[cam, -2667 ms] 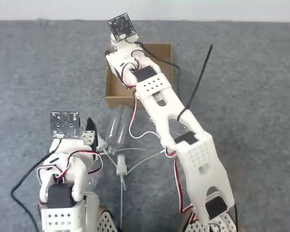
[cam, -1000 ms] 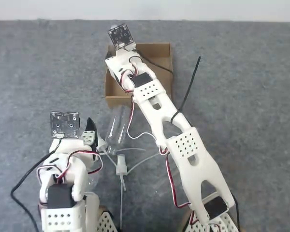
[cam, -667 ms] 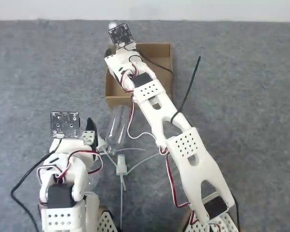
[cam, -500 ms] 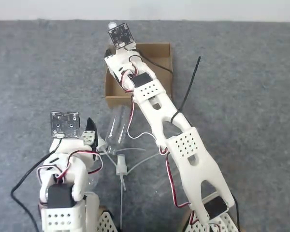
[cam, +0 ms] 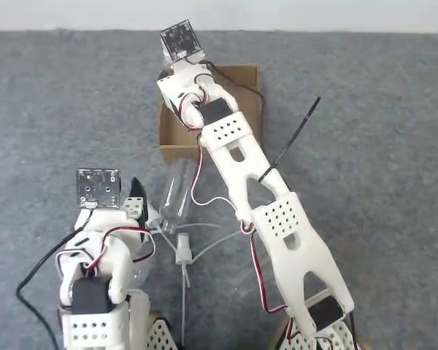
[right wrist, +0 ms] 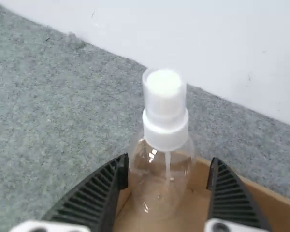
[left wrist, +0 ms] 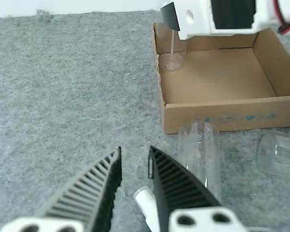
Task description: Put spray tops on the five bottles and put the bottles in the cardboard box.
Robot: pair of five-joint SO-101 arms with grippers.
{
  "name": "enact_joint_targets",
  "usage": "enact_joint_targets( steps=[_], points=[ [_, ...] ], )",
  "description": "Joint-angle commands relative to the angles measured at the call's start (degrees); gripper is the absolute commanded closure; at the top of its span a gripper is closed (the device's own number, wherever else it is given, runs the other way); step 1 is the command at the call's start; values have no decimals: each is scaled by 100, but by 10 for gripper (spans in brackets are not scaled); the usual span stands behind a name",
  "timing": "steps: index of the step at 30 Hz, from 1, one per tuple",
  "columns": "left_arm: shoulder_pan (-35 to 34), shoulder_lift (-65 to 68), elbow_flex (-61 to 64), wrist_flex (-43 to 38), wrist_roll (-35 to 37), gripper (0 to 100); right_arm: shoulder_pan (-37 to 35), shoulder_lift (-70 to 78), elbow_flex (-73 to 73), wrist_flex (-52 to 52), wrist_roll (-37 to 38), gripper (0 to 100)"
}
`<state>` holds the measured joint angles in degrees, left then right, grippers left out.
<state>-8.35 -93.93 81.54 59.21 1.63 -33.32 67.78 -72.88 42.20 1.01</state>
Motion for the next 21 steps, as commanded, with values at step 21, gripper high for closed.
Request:
enact_joint_targets(
  steps=[21],
  points=[
    [-26, -79, -92, -97, 62, 914, 119, -259, -2127, 3697, 26, 760]
  ],
)
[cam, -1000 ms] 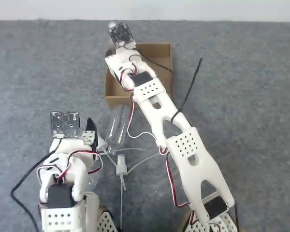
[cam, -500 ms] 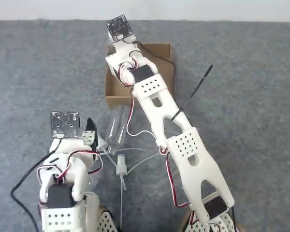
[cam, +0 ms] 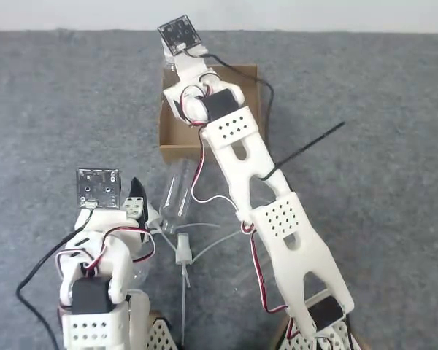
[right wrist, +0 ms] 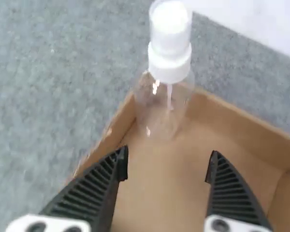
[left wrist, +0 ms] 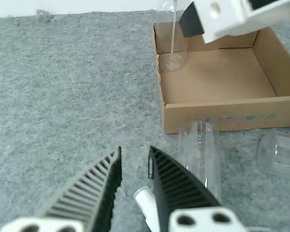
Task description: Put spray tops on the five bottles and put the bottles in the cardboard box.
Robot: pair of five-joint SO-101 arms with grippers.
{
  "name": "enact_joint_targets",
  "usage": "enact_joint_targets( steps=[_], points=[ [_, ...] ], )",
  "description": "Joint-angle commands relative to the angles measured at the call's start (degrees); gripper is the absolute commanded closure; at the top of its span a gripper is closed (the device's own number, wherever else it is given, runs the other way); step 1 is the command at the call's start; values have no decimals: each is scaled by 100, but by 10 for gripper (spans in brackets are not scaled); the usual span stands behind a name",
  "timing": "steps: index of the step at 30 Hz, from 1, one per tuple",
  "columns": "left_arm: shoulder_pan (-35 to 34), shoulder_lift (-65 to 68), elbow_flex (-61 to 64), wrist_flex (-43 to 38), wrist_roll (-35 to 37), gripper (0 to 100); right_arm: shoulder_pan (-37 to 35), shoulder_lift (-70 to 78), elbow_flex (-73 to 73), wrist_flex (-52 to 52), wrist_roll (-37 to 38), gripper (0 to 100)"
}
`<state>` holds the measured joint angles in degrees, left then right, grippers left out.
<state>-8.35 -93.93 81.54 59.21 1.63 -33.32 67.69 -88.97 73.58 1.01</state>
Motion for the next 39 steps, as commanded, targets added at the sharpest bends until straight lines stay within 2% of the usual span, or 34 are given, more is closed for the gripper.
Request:
enact_joint_targets(
  steps=[1, 19, 24, 27, 32, 39],
  points=[
    [-26, -79, -92, -97, 62, 914, 110, -251, -554, 725, 26, 760],
    [-26, -79, -84, -97, 62, 914, 92, -673, -756, 2844, 35, 759],
    [-26, -79, -84, -88, 62, 914, 110, -971, -756, 2949, 53, 760],
    [-26, -79, -40, -105, 62, 914, 13, -1095, -677, 2967, 457, 760],
    [-26, -79, -22, -105, 62, 914, -163, -1666, 167, 2976, 668, 760],
    [-26, -79, -22, -105, 62, 914, -207, -3354, 2338, 2949, 677, 757]
  ],
)
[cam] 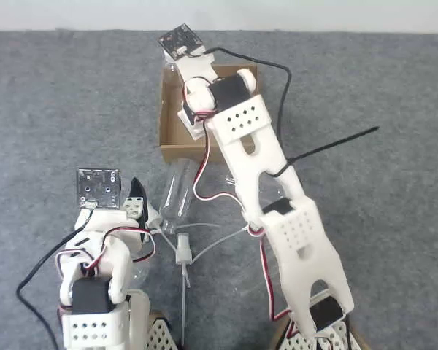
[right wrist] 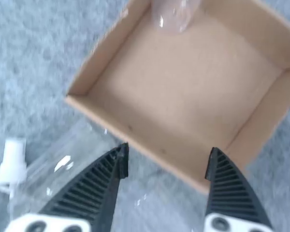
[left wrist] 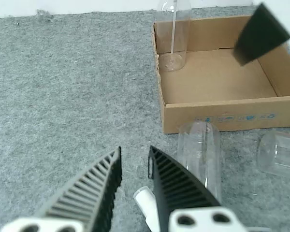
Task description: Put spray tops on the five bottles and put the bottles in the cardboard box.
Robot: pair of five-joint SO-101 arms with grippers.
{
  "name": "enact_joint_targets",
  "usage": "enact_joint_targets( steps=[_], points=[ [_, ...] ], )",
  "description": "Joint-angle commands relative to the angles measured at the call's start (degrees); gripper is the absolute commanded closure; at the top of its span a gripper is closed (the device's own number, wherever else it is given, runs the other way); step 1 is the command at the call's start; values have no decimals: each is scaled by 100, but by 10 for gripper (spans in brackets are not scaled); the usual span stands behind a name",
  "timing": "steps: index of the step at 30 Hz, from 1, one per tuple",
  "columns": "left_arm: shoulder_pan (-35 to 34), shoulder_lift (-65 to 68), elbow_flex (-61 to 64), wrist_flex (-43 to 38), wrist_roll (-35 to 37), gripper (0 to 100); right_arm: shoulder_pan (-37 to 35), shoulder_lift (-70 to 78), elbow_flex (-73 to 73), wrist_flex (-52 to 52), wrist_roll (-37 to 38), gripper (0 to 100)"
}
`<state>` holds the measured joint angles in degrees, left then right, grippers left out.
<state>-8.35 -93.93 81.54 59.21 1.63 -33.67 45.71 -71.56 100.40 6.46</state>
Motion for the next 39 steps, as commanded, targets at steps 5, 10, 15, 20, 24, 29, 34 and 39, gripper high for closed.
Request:
enact_joint_targets(
  steps=[5, 10, 15, 20, 24, 29, 34, 39],
  points=[
    [-26, -79, -22, -105, 62, 914, -136, -2255, 1767, 259, 141, 757],
    [-26, -79, -22, -105, 62, 913, -136, -3152, 2716, 259, 141, 757],
    [-26, -79, -22, -105, 53, 913, -136, -3855, 3604, 259, 105, 759],
    [-26, -79, -22, -105, 53, 913, -136, -4523, 4607, 259, 97, 760],
    [-26, -79, -22, -105, 53, 913, -136, -5095, 5512, 251, 97, 760],
    [-26, -79, -22, -105, 53, 913, -136, -5798, 6523, 242, 88, 758],
    [-26, -79, -22, -105, 53, 913, -127, -6387, 7279, 242, -9, 757],
    [-26, -79, -13, -105, 53, 913, -163, -6738, 7903, 242, -1644, 757]
  ],
)
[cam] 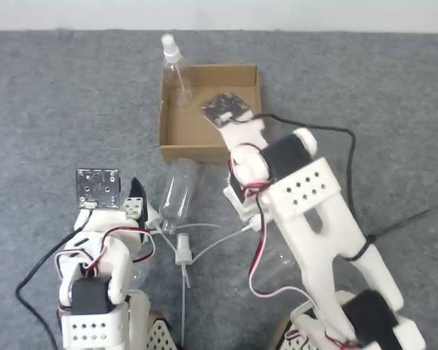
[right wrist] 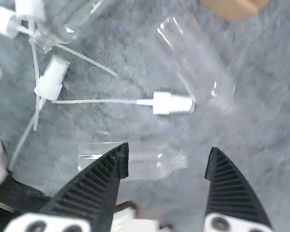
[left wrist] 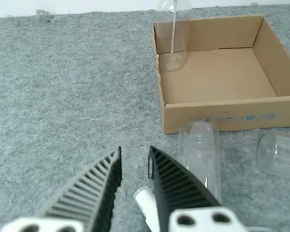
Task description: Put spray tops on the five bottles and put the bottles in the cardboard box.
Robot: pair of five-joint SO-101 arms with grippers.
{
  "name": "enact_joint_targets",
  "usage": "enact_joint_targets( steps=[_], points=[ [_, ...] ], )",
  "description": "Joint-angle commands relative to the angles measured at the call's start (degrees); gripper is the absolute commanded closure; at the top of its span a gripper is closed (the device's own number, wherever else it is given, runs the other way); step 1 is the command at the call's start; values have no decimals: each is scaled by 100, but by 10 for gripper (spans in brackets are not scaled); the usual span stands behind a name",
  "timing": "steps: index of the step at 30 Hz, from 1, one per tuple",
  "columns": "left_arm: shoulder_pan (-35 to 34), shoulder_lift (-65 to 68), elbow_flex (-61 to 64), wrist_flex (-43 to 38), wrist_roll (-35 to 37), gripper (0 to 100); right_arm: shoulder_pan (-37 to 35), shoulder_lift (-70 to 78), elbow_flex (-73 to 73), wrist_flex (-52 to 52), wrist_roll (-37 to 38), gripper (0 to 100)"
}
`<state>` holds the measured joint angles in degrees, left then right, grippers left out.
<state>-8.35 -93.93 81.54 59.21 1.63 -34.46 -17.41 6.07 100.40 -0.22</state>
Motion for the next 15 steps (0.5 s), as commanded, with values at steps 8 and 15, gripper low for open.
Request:
enact_joint_targets(
  steps=[8, 15],
  points=[
    [-26, -79, -13, -105, 53, 913, -92, -532, 1196, 233, -2330, 757],
    [-26, -79, -13, -105, 53, 913, -92, -479, 1758, 224, -2892, 757]
  ],
)
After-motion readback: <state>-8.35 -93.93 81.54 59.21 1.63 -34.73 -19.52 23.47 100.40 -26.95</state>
